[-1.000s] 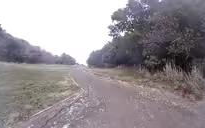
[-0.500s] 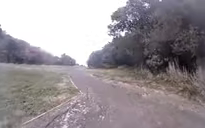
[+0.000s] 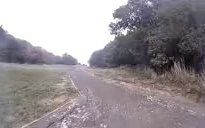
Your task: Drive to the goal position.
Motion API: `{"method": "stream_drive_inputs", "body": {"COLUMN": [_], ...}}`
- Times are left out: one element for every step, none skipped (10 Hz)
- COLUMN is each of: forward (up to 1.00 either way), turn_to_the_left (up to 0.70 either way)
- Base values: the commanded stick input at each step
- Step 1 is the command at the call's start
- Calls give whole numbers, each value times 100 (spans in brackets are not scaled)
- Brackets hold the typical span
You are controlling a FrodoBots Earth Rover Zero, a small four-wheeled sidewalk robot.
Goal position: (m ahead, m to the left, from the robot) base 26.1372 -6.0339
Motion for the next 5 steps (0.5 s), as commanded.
{"method": "stream_drive_inputs", "body": {"forward": [45,45,45,45,45], "turn_to_the_left": [0,0,0,0,0]}}
